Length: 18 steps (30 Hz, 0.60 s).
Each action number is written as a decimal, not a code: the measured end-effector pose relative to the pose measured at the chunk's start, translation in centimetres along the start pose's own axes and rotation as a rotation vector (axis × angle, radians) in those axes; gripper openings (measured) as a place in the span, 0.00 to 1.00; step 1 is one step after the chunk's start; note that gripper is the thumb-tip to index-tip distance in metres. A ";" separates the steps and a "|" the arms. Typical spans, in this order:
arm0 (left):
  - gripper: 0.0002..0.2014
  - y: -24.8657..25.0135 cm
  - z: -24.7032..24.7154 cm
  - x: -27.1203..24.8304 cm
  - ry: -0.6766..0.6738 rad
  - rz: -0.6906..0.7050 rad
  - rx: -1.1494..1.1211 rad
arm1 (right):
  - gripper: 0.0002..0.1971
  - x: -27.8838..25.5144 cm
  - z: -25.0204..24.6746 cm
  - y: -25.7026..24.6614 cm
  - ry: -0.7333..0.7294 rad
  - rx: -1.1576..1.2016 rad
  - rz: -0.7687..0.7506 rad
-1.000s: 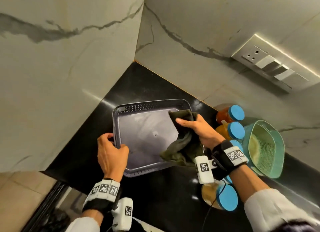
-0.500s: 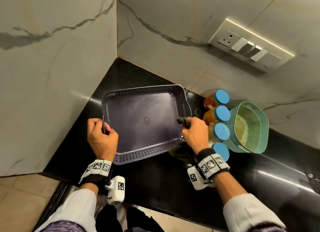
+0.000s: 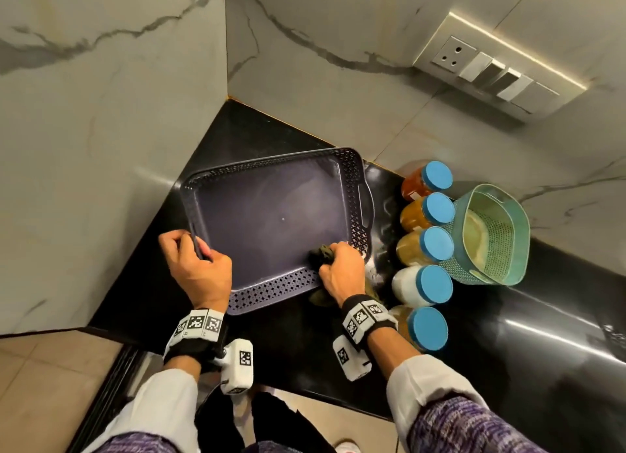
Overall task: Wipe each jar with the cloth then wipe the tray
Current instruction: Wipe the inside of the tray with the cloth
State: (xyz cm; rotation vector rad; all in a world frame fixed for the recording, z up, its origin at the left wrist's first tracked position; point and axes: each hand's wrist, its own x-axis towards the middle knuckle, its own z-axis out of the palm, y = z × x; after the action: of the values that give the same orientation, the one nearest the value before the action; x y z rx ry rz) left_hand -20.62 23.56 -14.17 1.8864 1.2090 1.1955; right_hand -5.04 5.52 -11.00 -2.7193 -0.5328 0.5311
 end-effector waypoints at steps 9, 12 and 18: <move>0.08 -0.4 -0.8 -0.5 -0.103 0.125 0.051 | 0.08 -5.5 4.6 -5.5 -0.139 -0.014 -0.246; 0.08 -0.7 -1.1 -0.5 -0.110 0.125 0.060 | 0.08 -1.8 1.3 -1.5 -0.070 -0.202 -0.189; 0.07 0.1 -0.6 -1.5 -0.051 0.035 0.053 | 0.06 0.7 -0.4 2.9 0.033 -0.156 -0.069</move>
State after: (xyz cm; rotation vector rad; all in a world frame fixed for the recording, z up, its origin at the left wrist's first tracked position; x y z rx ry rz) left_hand -21.35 22.17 -14.36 1.9728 1.1959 1.1361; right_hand -3.42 3.19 -11.89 -2.8385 -0.6828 0.4432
